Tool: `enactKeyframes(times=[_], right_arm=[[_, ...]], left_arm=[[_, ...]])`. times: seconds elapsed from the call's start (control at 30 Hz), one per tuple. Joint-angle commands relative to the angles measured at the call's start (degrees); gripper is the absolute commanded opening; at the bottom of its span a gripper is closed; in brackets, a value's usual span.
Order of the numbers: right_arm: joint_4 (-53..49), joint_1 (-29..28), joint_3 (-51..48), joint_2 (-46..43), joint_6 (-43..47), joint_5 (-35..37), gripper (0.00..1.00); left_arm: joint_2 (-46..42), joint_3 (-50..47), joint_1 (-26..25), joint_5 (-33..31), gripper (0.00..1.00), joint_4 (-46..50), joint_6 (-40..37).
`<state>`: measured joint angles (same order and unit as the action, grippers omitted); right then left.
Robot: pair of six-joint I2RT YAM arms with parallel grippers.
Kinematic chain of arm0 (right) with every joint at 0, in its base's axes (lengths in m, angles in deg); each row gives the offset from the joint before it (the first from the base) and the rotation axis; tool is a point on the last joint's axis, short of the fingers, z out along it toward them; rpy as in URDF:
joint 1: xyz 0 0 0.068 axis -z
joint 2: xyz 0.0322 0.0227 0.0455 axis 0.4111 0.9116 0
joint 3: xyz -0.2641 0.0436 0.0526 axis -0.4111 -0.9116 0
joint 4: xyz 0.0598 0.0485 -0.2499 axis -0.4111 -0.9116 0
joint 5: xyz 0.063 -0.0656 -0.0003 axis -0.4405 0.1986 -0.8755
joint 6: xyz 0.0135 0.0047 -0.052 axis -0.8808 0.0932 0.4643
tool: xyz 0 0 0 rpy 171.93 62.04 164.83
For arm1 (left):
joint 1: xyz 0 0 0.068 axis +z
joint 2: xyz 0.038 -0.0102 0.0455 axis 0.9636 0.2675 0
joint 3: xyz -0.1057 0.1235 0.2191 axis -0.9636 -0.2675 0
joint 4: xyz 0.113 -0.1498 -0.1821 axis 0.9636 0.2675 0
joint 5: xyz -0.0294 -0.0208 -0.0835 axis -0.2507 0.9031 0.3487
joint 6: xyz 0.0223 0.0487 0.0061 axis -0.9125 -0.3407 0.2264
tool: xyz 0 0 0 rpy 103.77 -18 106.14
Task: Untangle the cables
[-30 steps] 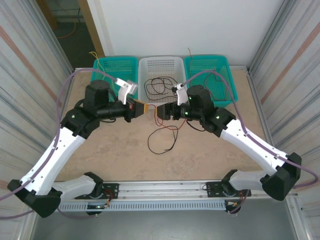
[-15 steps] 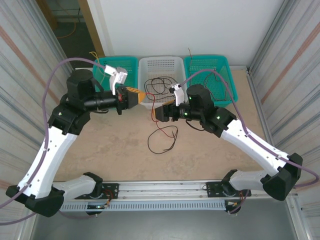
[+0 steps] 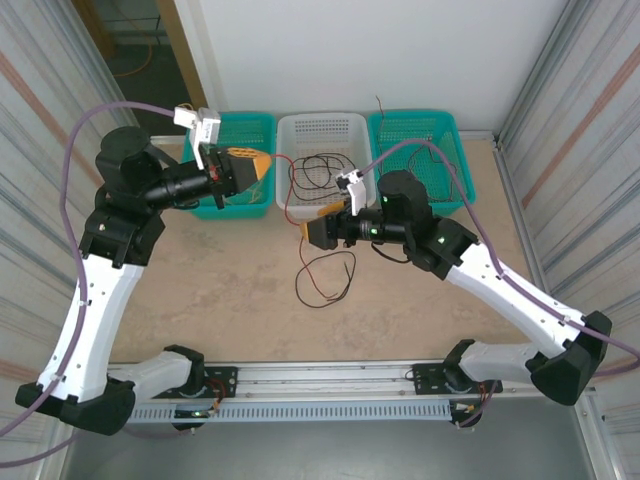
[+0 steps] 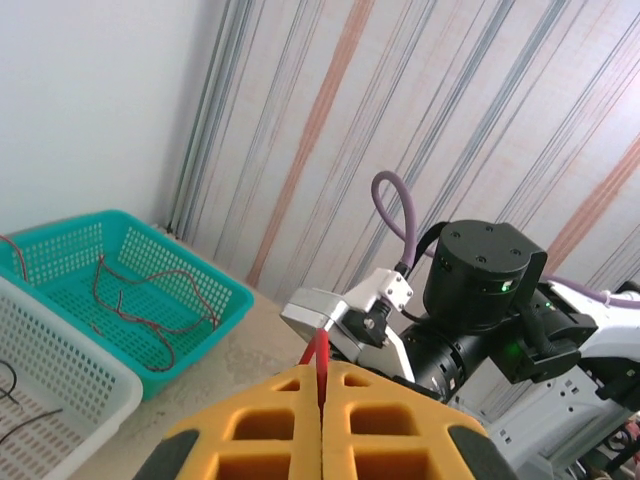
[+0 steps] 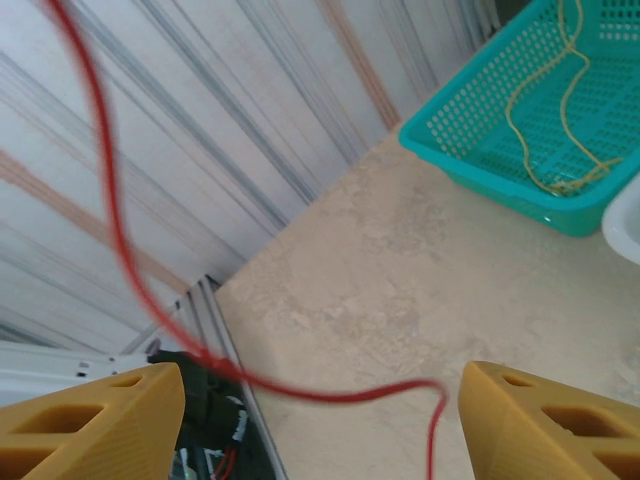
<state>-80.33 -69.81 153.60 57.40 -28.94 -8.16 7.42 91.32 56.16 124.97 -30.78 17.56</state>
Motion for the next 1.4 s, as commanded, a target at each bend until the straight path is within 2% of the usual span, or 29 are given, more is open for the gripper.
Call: enactKeyframes(times=[0.0, 0.23, 0.47, 0.67, 0.97, 1.1, 1.37], right_arm=[[3.1, -0.8, 0.7, -1.3, -0.1, -3.7, 0.74], [0.1, -1.6, 3.5, -0.3, 3.1, -0.7, 0.76], [-6.9, -4.0, 9.7, -0.6, 10.5, 10.8, 0.78], [-9.4, -5.4, 13.4, 2.9, 13.1, 12.1, 0.77], [-7.5, -6.8, 14.2, 6.3, 12.4, 9.4, 0.75], [-6.3, -6.8, 13.3, 6.4, 11.4, 9.0, 0.62], [-5.9, -6.8, 12.1, 6.0, 10.9, 11.3, 0.23]], left_arm=[[-1.0, 0.5, 0.3, 2.8, 0.0, -5.0, 3.2], [-0.3, 2.4, 0.2, 3.7, 0.0, -5.7, 3.8], [0.6, 3.9, 0.3, 3.8, 0.0, -4.6, 2.9], [0.6, 3.7, 0.2, 4.0, 0.0, -5.8, 3.6], [0.7, 4.1, 0.3, 3.6, 0.0, -5.5, 3.3], [0.5, 3.9, 0.3, 3.0, 0.0, -5.5, 2.9], [0.6, 2.6, 0.6, 2.6, 0.0, -7.8, 3.9]])
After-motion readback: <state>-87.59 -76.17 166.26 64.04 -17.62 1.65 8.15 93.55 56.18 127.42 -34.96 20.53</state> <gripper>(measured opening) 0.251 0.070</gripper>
